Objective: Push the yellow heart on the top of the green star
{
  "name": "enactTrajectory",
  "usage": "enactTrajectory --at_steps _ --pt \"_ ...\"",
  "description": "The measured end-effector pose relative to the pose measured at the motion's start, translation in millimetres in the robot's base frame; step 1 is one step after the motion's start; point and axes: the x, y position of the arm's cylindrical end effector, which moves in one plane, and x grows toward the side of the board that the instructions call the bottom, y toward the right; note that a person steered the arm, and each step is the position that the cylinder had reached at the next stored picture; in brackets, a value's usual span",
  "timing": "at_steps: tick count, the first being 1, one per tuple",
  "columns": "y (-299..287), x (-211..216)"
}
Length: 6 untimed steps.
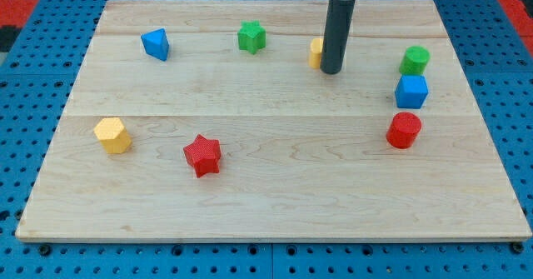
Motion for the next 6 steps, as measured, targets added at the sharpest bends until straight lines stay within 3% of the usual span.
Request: enactTrajectory --at_steps 1,2,3,5,6 --pt "-59.1 -10.1" --pt "-30.2 -34.8" --pt "52.5 -49.7" --pt "15.0 -64.6" --pt "82.5 -64.8"
